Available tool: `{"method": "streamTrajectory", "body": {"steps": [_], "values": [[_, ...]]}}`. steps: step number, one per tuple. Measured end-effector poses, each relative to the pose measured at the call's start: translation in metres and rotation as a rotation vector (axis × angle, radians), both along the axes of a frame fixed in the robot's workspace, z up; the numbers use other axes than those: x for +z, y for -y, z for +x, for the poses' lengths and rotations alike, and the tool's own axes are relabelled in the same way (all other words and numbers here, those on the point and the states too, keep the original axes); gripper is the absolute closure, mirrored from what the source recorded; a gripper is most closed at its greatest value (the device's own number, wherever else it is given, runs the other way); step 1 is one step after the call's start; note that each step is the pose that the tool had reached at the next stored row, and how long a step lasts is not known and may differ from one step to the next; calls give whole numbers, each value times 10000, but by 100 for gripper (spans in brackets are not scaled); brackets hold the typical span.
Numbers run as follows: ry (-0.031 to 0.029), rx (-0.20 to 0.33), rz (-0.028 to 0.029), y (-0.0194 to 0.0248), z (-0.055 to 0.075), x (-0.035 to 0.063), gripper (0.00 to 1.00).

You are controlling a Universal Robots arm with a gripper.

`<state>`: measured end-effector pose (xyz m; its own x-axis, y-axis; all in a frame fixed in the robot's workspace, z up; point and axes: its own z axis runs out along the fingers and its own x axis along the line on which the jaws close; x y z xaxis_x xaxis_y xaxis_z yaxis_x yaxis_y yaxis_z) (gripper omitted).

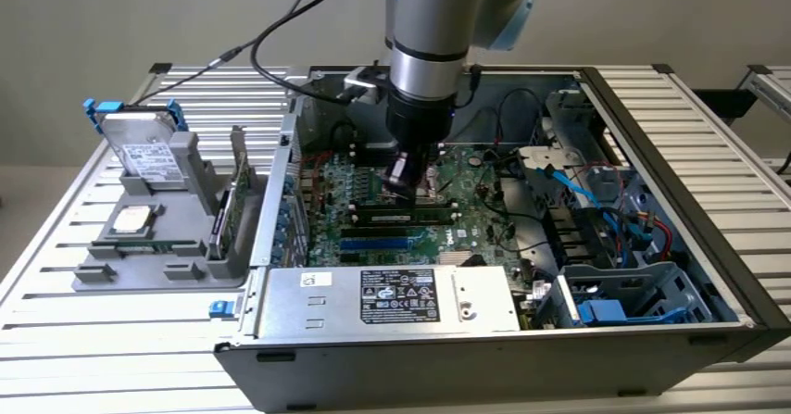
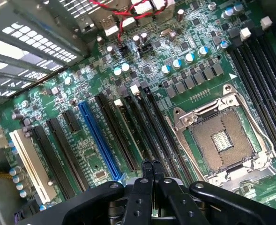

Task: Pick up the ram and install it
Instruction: 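Press down the ram until it locks into place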

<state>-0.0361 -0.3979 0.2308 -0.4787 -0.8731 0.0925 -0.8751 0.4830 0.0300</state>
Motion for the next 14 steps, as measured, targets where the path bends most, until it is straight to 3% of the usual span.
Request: {"method": "streamTrajectory", "body": {"steps": [4, 6, 14], "values": [[18, -630, -1, 1, 0, -28, 90], [55, -858, -2, 1, 0, -18, 90], [94, -1684, -1, 0, 0, 164, 90]]}}
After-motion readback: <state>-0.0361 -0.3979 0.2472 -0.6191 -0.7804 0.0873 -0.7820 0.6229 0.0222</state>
